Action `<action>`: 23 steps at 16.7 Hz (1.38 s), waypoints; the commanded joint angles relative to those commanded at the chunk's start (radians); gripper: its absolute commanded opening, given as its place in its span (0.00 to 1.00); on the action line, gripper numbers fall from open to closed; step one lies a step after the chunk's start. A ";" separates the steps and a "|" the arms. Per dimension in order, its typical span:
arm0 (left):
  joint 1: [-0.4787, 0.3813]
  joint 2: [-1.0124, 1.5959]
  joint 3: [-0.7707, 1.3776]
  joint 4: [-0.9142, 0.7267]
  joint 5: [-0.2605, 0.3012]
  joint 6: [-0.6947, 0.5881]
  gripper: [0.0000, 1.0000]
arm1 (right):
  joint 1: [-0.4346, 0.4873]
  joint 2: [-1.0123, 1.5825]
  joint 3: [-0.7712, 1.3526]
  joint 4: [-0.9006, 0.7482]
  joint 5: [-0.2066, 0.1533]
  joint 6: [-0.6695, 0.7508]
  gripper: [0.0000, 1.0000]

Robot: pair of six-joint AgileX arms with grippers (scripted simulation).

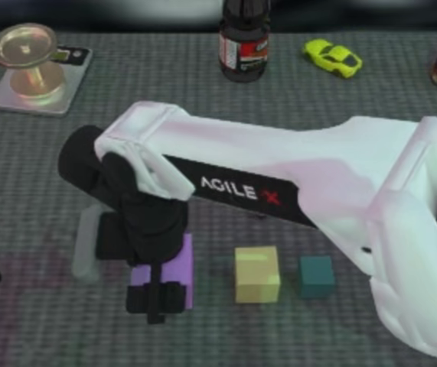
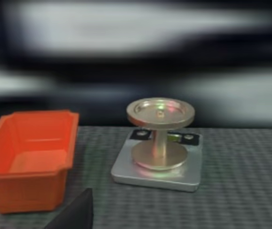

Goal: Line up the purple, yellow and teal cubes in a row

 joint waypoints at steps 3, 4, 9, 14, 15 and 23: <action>0.000 0.000 0.000 0.000 0.000 0.000 1.00 | 0.000 0.000 0.000 0.000 0.000 0.000 0.68; 0.000 0.000 0.000 0.000 0.000 0.000 1.00 | 0.000 0.000 0.000 0.000 0.000 0.000 0.75; 0.000 0.000 0.000 0.000 0.000 0.000 1.00 | 0.000 0.000 0.000 0.000 0.000 0.000 1.00; 0.000 0.000 0.000 0.000 0.000 0.000 1.00 | 0.000 0.000 0.000 0.000 0.000 0.000 1.00; 0.000 0.000 0.000 0.000 0.000 0.000 1.00 | 0.000 0.000 0.000 0.000 0.000 0.000 1.00; 0.000 0.000 0.000 0.000 0.000 0.000 1.00 | 0.005 -0.004 0.199 -0.208 0.000 -0.002 1.00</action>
